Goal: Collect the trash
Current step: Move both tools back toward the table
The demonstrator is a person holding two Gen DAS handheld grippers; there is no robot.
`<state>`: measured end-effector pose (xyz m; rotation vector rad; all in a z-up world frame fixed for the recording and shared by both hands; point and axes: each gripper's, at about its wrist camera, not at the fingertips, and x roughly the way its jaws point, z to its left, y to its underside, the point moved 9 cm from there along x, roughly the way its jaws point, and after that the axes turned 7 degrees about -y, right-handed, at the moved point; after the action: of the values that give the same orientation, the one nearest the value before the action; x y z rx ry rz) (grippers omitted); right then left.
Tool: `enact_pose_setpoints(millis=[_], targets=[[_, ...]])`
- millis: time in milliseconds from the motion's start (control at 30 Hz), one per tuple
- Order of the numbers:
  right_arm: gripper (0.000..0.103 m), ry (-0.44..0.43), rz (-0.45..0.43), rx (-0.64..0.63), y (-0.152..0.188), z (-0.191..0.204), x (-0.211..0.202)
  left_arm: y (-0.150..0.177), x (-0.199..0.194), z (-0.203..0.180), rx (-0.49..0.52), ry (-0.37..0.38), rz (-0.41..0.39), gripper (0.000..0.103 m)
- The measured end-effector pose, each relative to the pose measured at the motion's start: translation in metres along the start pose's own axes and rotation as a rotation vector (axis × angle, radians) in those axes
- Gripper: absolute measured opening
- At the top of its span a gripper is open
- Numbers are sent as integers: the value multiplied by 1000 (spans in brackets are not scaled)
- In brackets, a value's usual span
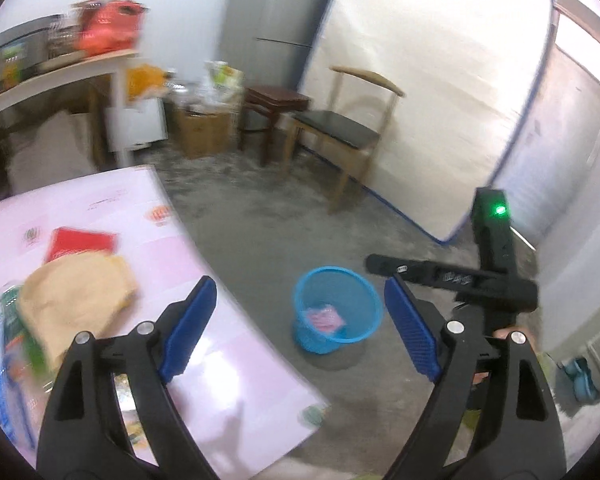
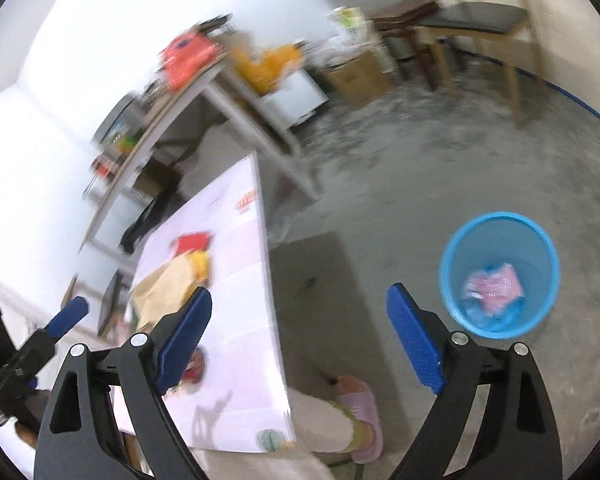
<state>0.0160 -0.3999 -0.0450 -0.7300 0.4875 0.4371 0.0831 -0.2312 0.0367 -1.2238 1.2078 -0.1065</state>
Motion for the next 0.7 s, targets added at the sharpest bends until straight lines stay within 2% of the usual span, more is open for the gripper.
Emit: enact_pose_setpoints(millis=[133, 367, 533, 700], targets=[[87, -82, 54, -109, 16, 59, 30, 23, -33, 64, -76, -122, -62, 82], [87, -197, 129, -300, 54, 147, 69, 82, -83, 152, -203, -263, -141, 82], [87, -193, 188, -378, 75, 177, 90, 140, -88, 191, -212, -380, -93, 82], [87, -183, 239, -394, 89, 186, 104, 174, -73, 215, -120, -569, -29, 81]])
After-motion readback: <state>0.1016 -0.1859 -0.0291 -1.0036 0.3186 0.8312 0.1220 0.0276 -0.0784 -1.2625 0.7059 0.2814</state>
